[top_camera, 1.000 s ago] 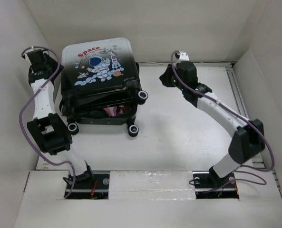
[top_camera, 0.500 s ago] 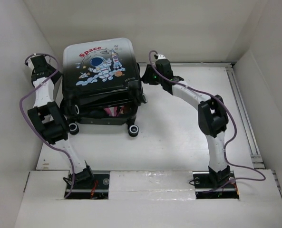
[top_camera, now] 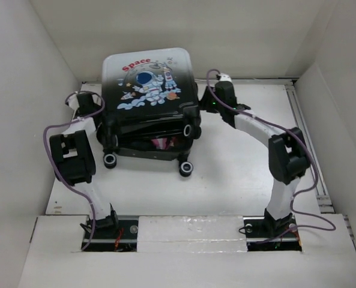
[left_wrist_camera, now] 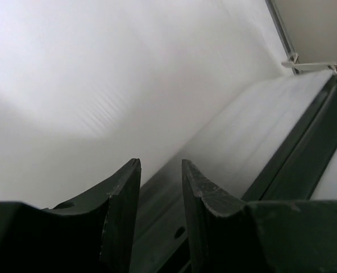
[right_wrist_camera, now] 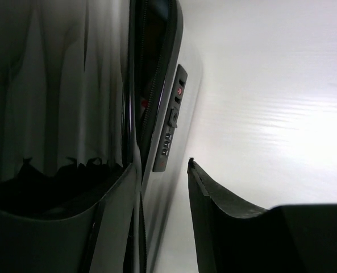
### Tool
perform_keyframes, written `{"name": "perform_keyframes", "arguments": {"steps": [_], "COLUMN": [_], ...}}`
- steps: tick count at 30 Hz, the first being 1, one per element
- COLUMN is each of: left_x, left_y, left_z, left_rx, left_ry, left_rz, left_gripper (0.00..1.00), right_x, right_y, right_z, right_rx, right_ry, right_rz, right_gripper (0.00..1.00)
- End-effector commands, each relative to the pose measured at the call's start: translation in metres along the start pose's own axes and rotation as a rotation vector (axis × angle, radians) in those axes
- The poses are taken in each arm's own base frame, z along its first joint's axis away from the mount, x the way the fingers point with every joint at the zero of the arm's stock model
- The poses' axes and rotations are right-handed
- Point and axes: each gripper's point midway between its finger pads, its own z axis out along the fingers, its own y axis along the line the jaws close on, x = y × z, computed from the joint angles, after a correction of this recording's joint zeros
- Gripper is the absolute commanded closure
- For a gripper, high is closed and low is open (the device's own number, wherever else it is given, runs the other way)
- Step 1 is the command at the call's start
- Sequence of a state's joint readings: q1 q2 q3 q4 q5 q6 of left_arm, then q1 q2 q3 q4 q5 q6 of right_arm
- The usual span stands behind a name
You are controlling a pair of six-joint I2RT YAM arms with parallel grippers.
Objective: Pack the luggage
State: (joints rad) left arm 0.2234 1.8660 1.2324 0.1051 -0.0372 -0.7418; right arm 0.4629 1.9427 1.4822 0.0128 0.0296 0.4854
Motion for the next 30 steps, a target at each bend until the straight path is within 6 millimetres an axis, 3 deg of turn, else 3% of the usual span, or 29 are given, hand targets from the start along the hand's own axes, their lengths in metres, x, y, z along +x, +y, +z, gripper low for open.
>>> {"name": "perform_keyframes", "arguments": {"steps": [1,2,4,6,8,10,12,13,15,17,22,23,24,26,27,28,30], "left_x": [0.174,0.189,0.204,0.220,0.214,0.188,0.161,0.138,0.128,0.122,0.123,0.131,0.124,0.119,0.117,0.118,0.129], "left_y": [-0.098,-0.092,-0.101,-0.094,-0.093,-0.094,-0.084,-0.086,-0.086,-0.079,-0.057,-0.047,-0.048,-0.042,-0.034,-0.025,-0.008], "left_z": [-0.093,-0.100,-0.119,-0.139,-0.147,-0.152,-0.151,-0.158,-0.168,-0.179,-0.195,-0.196,-0.203,-0.205,-0.206,-0.201,-0.198], "left_rx": [0.330,0.328,0.368,0.401,0.411,0.387,0.322,0.334,0.358,0.379,0.413,0.408,0.434,0.438,0.432,0.392,0.357], "left_ry": [0.444,0.468,0.486,0.512,0.490,0.374,0.262,0.192,0.147,0.110,0.077,0.097,0.082,0.073,0.069,0.087,0.148], "left_rz": [0.153,0.170,0.162,0.153,0.142,0.152,0.162,0.134,0.121,0.109,0.092,0.089,0.061,0.016,-0.012,-0.062,-0.124], "left_gripper": [0.69,0.69,0.69,0.69,0.67,0.61,0.58,0.52,0.49,0.49,0.55,0.55,0.55,0.55,0.55,0.55,0.59], "right_x": [-0.034,-0.034,-0.036,-0.046,-0.053,-0.065,-0.053,-0.052,-0.049,-0.042,-0.058,-0.057,-0.063,-0.072,-0.066,-0.076,-0.073], "right_y": [0.024,0.002,-0.012,-0.031,-0.039,-0.043,-0.044,-0.042,-0.049,-0.056,-0.061,-0.068,-0.067,-0.067,-0.069,-0.064,-0.071], "right_z": [-0.043,-0.047,-0.056,-0.062,-0.067,-0.073,-0.067,-0.068,-0.068,-0.070,-0.098,-0.101,-0.105,-0.118,-0.120,-0.129,-0.137], "right_rx": [-0.136,-0.113,-0.103,-0.078,-0.077,-0.116,-0.155,-0.166,-0.155,-0.148,-0.137,-0.118,-0.112,-0.105,-0.101,-0.103,-0.082], "right_ry": [-0.066,-0.059,-0.038,-0.031,-0.039,-0.032,0.022,0.027,0.034,0.049,-0.005,-0.010,-0.030,-0.063,-0.055,-0.088,-0.096], "right_rz": [0.028,0.024,-0.003,-0.010,-0.013,-0.001,0.011,0.011,0.018,0.037,0.086,0.092,0.088,0.094,0.096,0.088,0.094], "right_gripper": [0.52,0.52,0.52,0.52,0.52,0.52,0.52,0.52,0.52,0.52,0.52,0.52,0.51,0.47,0.47,0.44,0.40]}}
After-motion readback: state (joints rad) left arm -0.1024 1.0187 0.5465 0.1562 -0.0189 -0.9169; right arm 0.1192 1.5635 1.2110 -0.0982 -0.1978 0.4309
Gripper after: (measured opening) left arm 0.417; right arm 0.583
